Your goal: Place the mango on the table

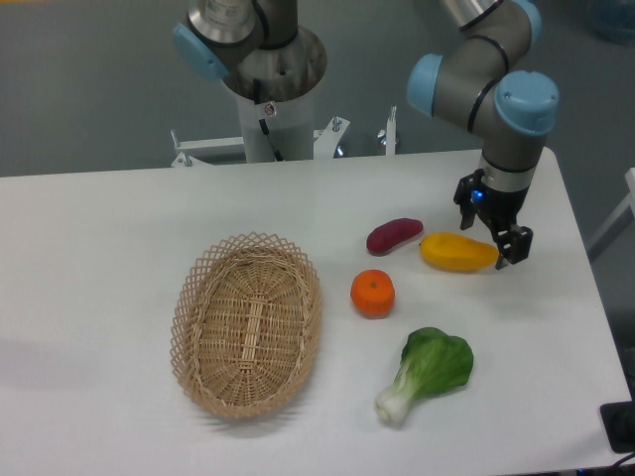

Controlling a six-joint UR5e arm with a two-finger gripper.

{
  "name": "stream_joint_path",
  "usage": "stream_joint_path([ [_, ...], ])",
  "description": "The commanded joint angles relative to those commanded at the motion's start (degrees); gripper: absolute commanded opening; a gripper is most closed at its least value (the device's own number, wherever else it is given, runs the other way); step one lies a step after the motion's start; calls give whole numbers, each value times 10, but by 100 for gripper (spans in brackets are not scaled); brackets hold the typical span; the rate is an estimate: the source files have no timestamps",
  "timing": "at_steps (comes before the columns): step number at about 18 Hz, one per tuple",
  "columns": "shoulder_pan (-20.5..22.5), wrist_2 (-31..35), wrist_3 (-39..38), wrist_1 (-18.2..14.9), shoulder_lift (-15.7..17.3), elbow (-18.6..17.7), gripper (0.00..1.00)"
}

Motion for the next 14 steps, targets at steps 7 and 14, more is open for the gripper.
stream_joint_path([
  [7, -17, -14, -95, -138, 1, 141, 100],
  [14, -2, -40, -106, -207, -11, 235, 100],
])
